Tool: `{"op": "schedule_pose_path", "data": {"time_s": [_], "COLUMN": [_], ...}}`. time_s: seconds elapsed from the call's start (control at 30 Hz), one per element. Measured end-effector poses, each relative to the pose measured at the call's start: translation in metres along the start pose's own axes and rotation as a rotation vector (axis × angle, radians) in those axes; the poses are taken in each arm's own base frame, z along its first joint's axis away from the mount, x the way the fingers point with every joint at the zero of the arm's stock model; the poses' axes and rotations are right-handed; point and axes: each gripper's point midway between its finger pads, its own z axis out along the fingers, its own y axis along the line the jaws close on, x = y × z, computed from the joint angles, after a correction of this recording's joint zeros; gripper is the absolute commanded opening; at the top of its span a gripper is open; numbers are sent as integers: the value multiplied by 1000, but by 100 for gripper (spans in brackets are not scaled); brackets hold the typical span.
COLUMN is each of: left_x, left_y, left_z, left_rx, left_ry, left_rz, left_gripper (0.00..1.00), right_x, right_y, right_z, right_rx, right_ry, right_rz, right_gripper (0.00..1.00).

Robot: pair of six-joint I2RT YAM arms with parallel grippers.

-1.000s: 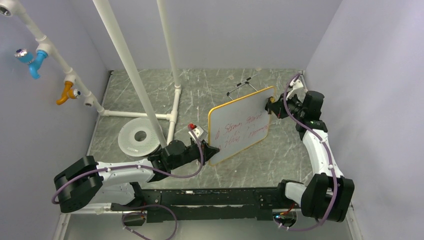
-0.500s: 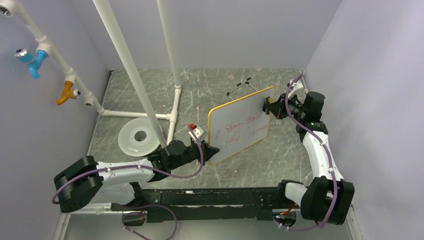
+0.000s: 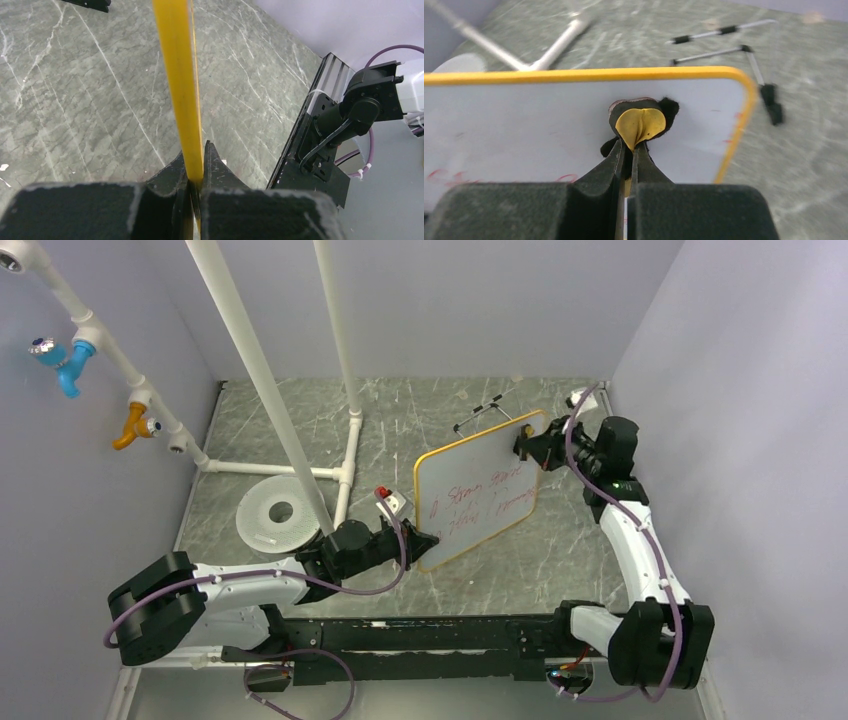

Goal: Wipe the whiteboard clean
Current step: Erase the whiteboard at the center of the board.

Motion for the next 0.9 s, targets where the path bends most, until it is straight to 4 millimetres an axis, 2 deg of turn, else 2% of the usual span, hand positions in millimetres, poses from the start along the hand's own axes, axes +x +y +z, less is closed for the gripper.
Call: {"op": "schedule_pose_path", "data": {"time_s": [0.13,0.17,0.27,0.37,0.43,0.5,0.6,0.77,0.83,0.9], "left_x": [-1,-1,-2,-1,-1,-1,-1,-2,-2,-2], "left_y": [1,3,4,4,3,2,2,4,5,5], "left_z": [0,0,0,0,0,0,0,0,0,0], "left_rx": [-10,-16,-20,-17,-10,-6,-6,-22,-22,-22], "left_ry": [-4,-5,-7,-6,-2,-1,-2,-8,-9,-8], "left_rz": [-25,-28,-33,-14,0,3,-5,-24,-25,-24], "left_gripper": [0,0,0,0,0,0,0,0,0,0], "right_x": [6,6,3,0,3,5,8,8,3,-2], "right_y": [43,46,26,-20,-39,-42,-27,31,33,22], "right_z": [6,6,9,6,4,5,8,13,13,14], "right_rx": [-181,-184,-53,171,252,266,173,-96,-89,-18], "right_ry": [21,22,16,5,11,18,35,49,45,38], "right_rz": [-83,-94,-102,-75,-59,-58,-88,-145,-151,-151], "right_gripper": [0,0,0,0,0,0,0,0,0,0]}}
